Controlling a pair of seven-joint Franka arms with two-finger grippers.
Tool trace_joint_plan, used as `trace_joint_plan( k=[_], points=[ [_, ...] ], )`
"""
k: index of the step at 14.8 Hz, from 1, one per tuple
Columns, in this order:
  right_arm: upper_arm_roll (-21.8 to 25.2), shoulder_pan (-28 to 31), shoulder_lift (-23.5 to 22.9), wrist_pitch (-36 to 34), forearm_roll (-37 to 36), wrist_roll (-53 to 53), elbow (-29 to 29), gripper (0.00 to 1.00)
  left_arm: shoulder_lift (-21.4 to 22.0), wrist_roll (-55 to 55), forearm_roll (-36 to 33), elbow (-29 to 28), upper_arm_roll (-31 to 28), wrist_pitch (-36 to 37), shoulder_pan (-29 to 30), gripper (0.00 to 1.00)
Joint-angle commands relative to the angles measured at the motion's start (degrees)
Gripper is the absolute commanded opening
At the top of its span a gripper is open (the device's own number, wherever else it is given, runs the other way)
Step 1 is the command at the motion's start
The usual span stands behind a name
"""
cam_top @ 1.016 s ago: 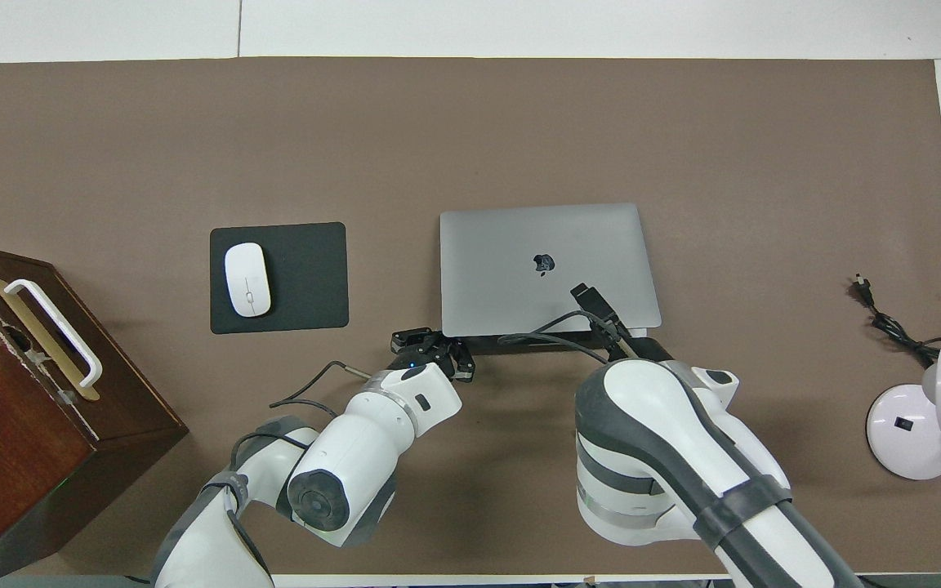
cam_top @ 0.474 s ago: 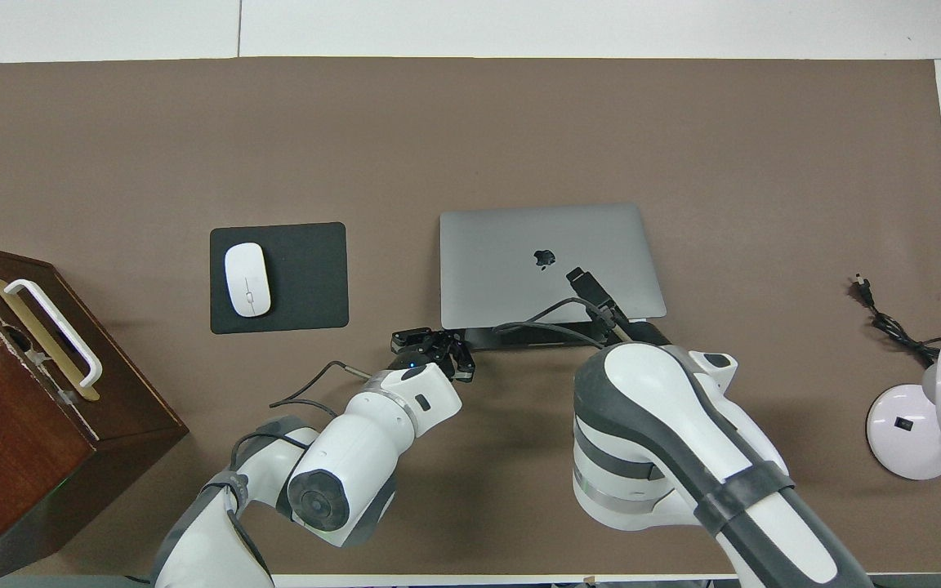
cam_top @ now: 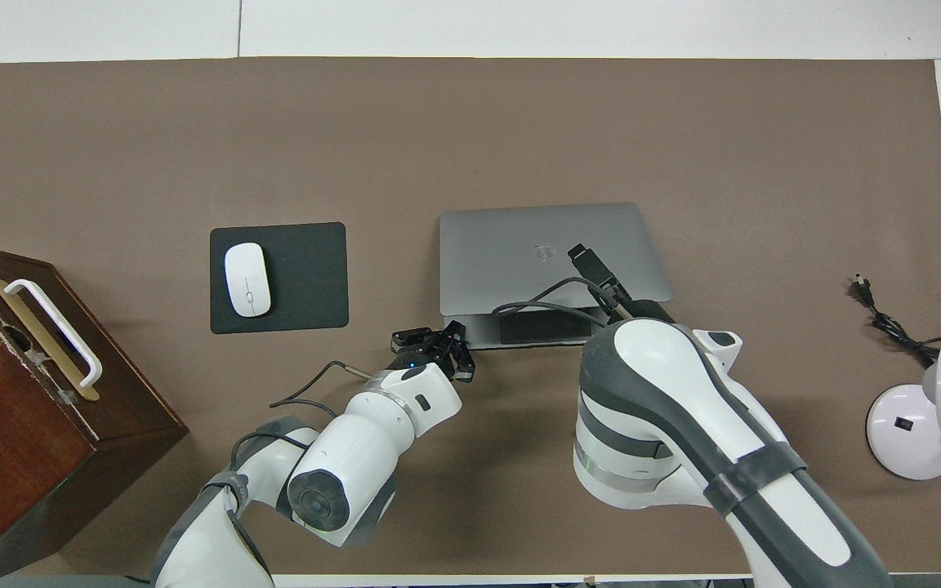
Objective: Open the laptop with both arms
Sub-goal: 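Lift the laptop lid upward with the right gripper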
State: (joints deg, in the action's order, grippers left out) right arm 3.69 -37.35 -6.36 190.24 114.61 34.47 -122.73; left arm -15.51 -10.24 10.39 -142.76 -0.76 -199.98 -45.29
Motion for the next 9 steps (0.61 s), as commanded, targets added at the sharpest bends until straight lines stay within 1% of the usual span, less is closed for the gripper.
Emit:
trace_joint_plan(
  k=[1,9],
  points=[
    [0.0,2.02,-1.73,-0.83,0.88,3.49,3.98,1.0,-2.42,1.19,0.77,0.2,-0.21,-0.85,-0.24,0.0],
    [0.0,4.57,-1.81,-2.32,-1.23,3.5,8.64,1.0,-2.5,1.19,0.86,0.2,-0.21,-0.85,-0.24,0.0]
  ],
)
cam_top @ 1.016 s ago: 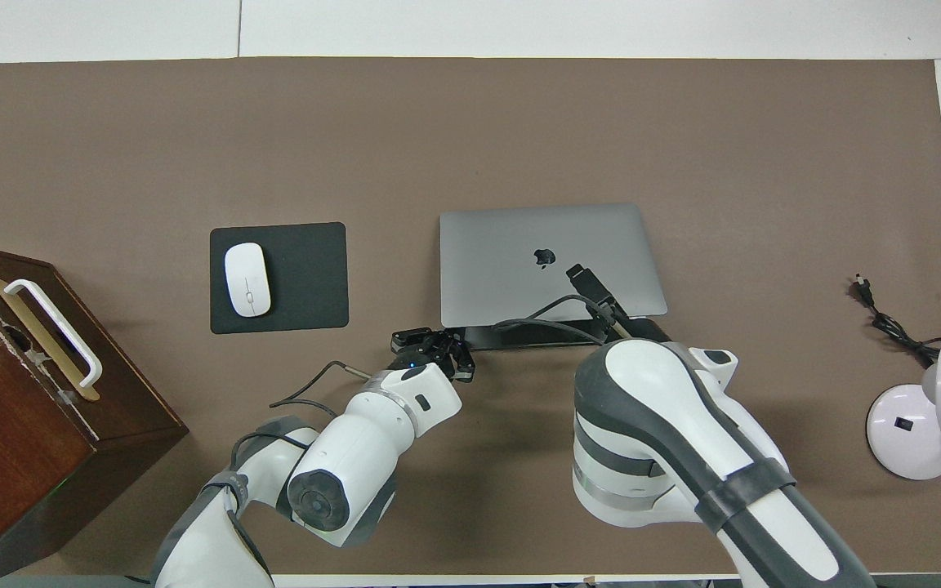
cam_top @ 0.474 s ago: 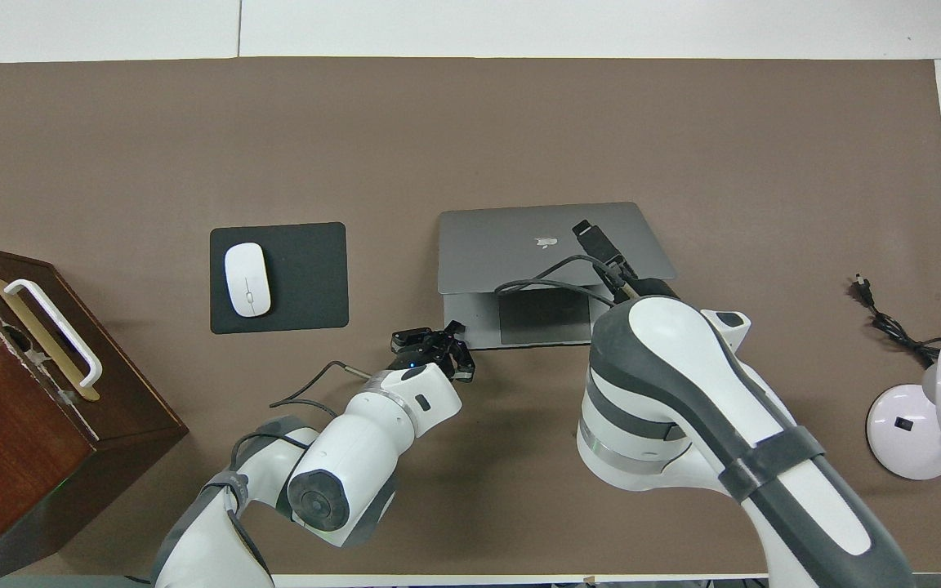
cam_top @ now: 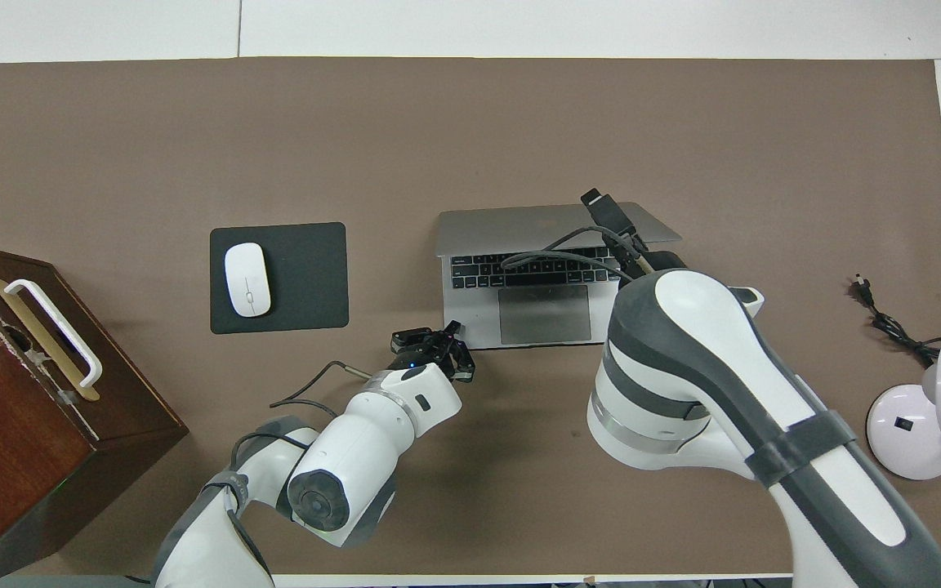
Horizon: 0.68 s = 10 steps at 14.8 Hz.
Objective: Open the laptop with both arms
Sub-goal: 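Lift the laptop lid upward with the right gripper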
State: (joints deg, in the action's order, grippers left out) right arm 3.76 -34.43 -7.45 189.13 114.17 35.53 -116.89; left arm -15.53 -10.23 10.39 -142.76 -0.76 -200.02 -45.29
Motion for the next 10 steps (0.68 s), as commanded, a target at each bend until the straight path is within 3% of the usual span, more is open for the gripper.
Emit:
trace_joint_plan(
  k=[1,10],
  points=[
    [-0.07,1.91,-0.73,-1.56,-1.06,2.44,3.25,1.0,-2.49,1.18,0.86,0.21,-0.21,-0.81,-0.23,0.0],
    [-0.07,5.86,-2.13,-4.82,-4.83,2.35,4.92,1.0,-2.49,1.18,0.77,0.21,-0.21,-0.81,-0.15,0.0]
  ],
)
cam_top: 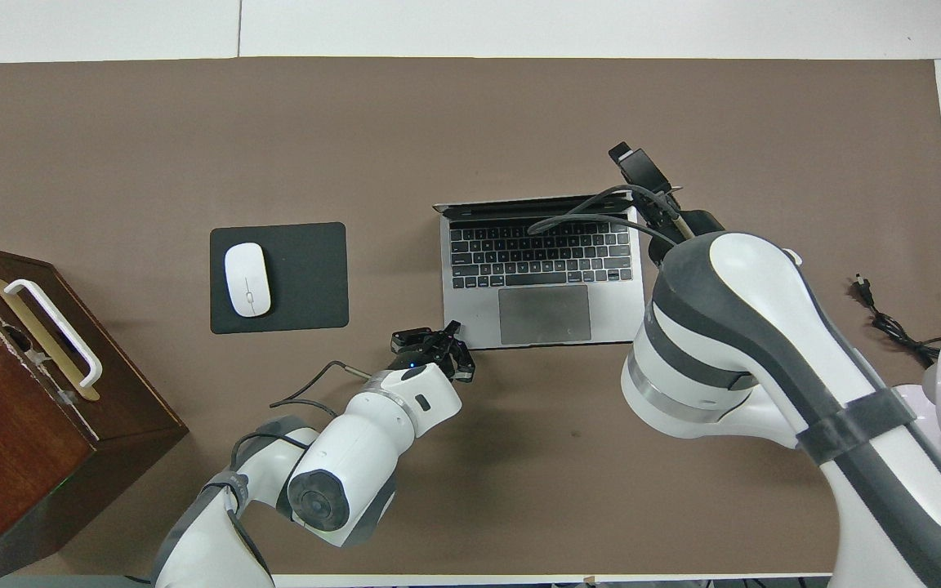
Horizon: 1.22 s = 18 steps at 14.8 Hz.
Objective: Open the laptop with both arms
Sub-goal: 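Lift the laptop lid upward with the right gripper, then push the lid farther open with the right gripper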
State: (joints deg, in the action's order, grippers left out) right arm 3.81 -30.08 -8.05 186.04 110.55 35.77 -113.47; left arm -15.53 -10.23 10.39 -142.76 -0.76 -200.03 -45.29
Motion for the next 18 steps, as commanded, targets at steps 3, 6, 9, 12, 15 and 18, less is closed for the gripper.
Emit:
trace_joint_plan(
  k=[3,6,9,12,15,18],
  points=[
    [-0.21,3.01,-1.79,-3.05,-2.26,2.03,1.58,1.0,-2.49,1.17,0.86,0.21,-0.21,-0.8,-0.15,0.0],
    [-0.21,3.89,-2.93,-3.67,-3.06,2.02,2.81,1.0,-2.57,1.09,0.86,0.21,-0.21,-0.8,-0.15,0.0],
    [-0.21,4.85,-3.9,-4.11,-3.58,2.02,4.22,1.0,-2.57,1.09,0.86,0.21,-0.21,-0.8,-0.15,0.0],
    [-0.12,5.91,-4.43,-5.42,-4.64,2.02,4.49,1.0,-2.57,1.09,0.86,0.21,-0.21,-0.8,-0.15,0.0],
    [-0.21,6.53,-5.13,-5.78,-5.43,1.94,4.92,1.0,-2.57,1.09,0.86,0.21,-0.21,-0.8,-0.15,0.0],
    [-0.21,6.96,-5.83,-5.78,-6.05,1.94,5.45,1.0,-2.49,1.09,0.86,0.21,-0.21,-0.8,-0.15,0.0]
  ],
)
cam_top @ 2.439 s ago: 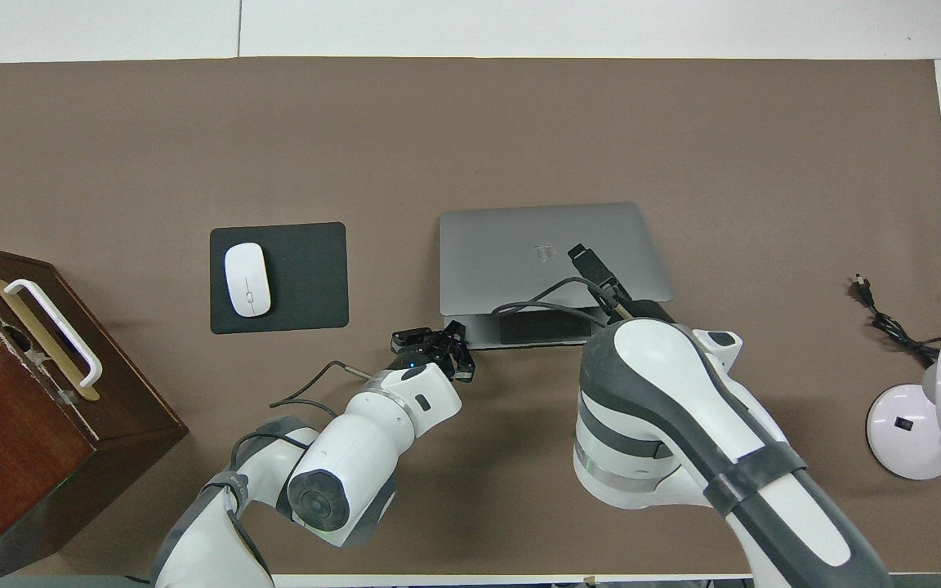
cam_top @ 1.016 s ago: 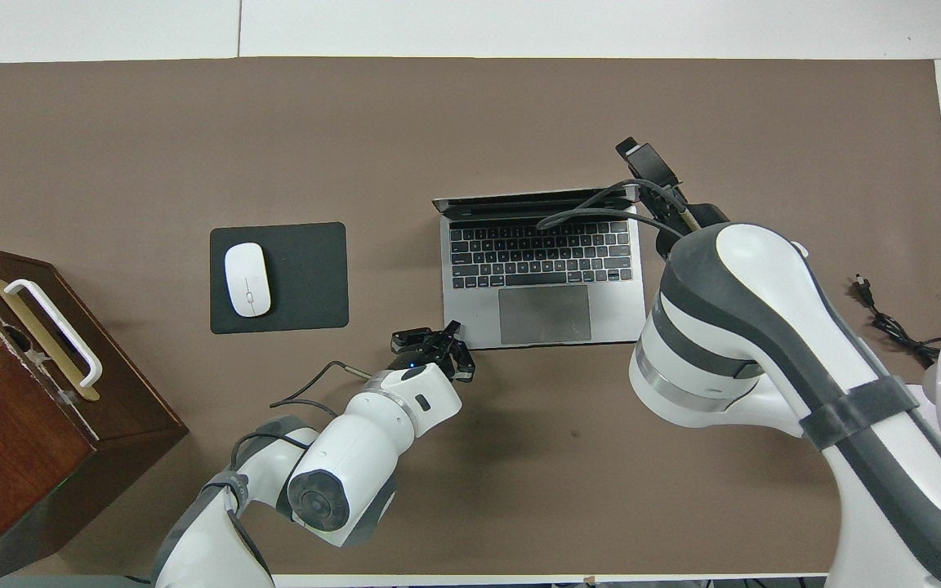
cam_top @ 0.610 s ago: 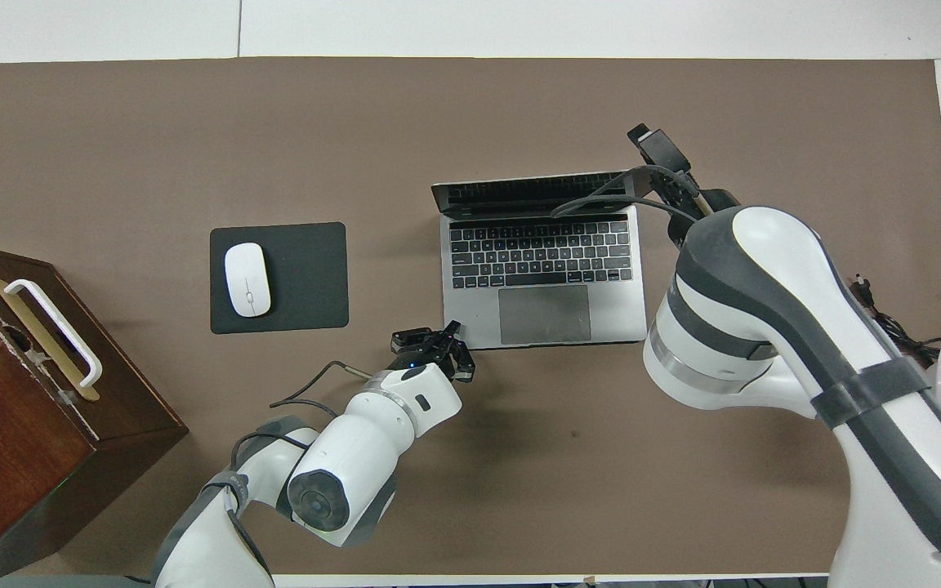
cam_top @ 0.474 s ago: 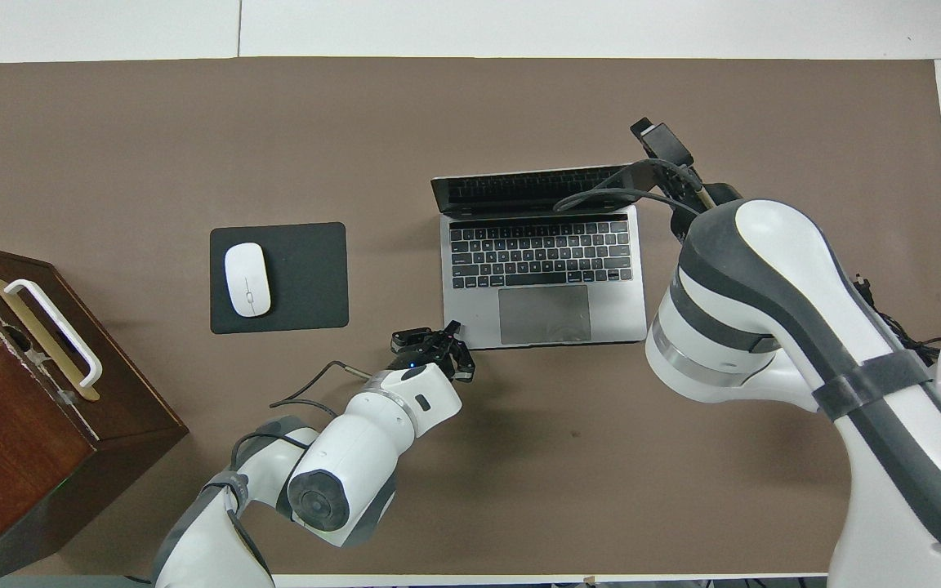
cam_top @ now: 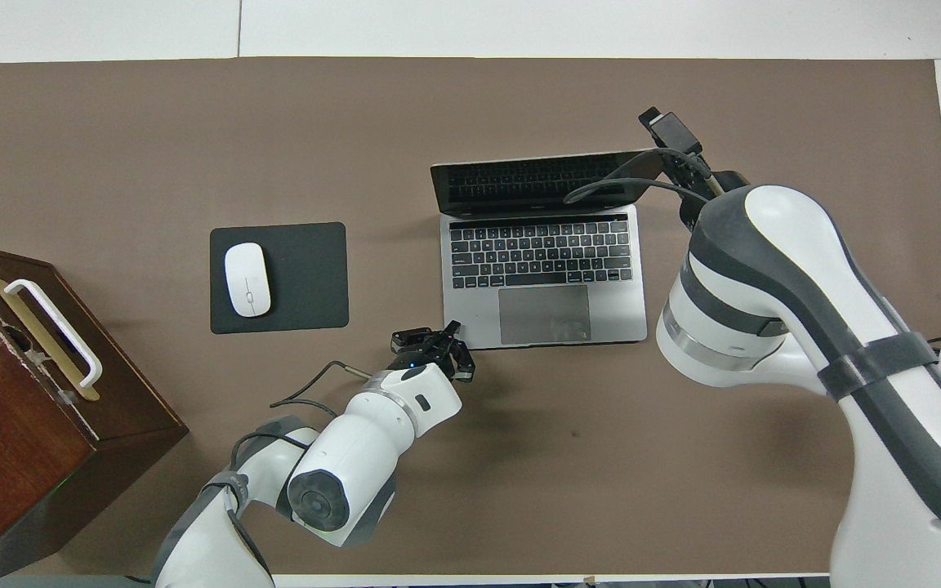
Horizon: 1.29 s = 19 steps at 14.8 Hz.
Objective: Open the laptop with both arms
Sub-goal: 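Push the lid farther open with the right gripper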
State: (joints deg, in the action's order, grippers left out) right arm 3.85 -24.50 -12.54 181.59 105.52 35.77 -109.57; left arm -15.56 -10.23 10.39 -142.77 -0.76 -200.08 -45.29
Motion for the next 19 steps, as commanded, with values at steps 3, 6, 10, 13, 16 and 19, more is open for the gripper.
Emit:
trace_joint_plan(
  k=[3,6,10,13,16,19],
  points=[
    [-0.24,1.65,-1.52,-1.67,-1.19,1.85,1.9,1.0,-2.46,1.09,0.86,0.03,-0.21,-0.75,-0.06,0.0],
    [-0.42,0.69,-1.52,-1.42,-1.19,1.23,1.9,1.0,-2.46,1.09,0.86,0.03,-0.21,-0.75,-0.06,0.0],
    [-0.5,-1.78,-1.35,-0.36,-1.19,-1.05,1.82,1.0,-2.46,1.0,0.95,0.03,-0.21,-0.75,-0.06,0.0],
    [-0.42,-4.14,-1.0,0.78,-1.28,-0.97,1.73,1.0,-2.46,0.74,1.47,0.12,-0.21,-0.75,0.47,0.0],
    [-0.59,-6.17,0.14,1.31,-2.33,-1.14,2.77,1.0,-2.46,0.47,2.44,0.21,-0.21,-0.75,0.47,0.0],
    [-0.59,-9.33,1.72,3.59,-2.25,-1.41,6.72,1.0,-2.46,0.47,2.53,0.21,-0.21,-0.75,0.47,0.0]
  ],
)
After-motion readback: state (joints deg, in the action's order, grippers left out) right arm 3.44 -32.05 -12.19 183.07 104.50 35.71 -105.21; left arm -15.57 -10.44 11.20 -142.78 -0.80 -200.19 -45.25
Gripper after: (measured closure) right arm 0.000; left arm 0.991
